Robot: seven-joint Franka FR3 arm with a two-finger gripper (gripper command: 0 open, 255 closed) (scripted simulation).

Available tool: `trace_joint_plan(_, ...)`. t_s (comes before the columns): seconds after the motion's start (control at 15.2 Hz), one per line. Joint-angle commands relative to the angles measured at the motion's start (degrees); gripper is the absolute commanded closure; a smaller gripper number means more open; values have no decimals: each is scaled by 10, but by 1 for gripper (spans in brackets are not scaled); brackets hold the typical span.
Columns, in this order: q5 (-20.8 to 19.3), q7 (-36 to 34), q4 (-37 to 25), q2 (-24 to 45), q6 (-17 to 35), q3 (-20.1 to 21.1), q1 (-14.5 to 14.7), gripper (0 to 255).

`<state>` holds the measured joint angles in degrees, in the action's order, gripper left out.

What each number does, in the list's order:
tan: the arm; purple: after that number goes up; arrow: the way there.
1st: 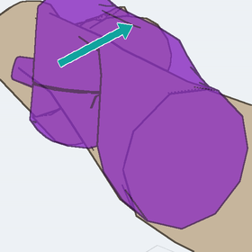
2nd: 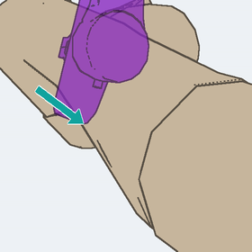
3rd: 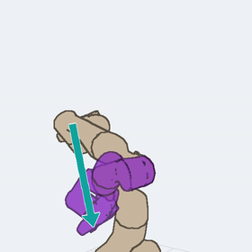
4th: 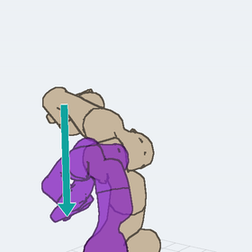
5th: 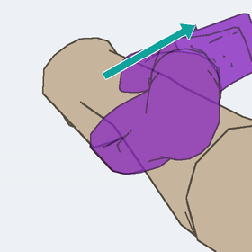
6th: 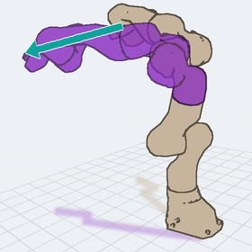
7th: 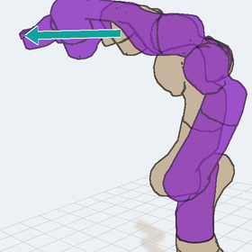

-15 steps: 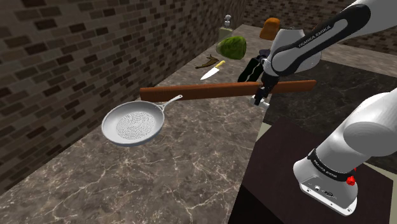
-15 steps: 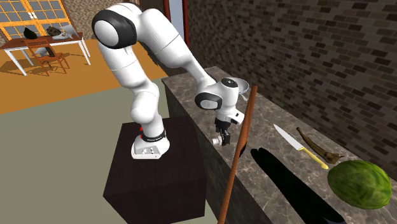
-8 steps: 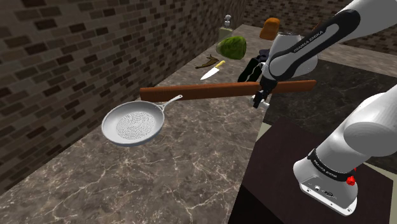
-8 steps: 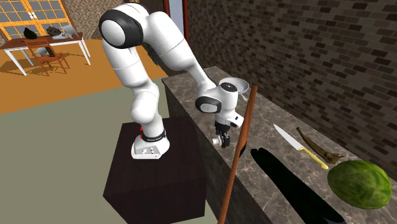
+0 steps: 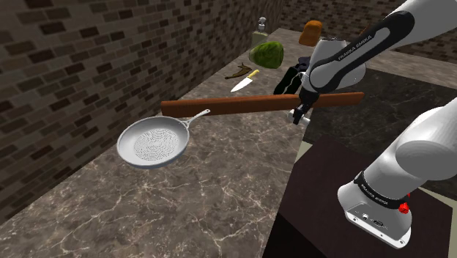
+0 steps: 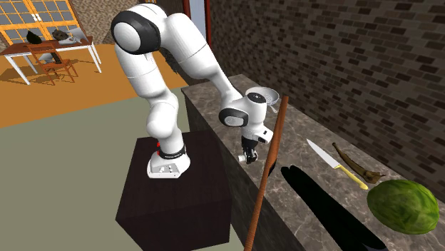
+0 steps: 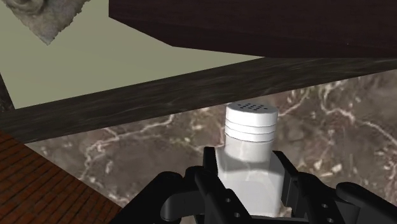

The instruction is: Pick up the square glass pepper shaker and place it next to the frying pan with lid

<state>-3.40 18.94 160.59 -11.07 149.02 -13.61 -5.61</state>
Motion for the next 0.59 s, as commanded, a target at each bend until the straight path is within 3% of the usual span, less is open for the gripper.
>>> trace_joint_plan(0.0,0,0,0,0,0,0,0,255)
trace_joint_plan(0.33,0,0,0,0,0,0,0,255)
trace_joint_plan(0.53,-7,-6,-4,-28,-32,3,-4,255)
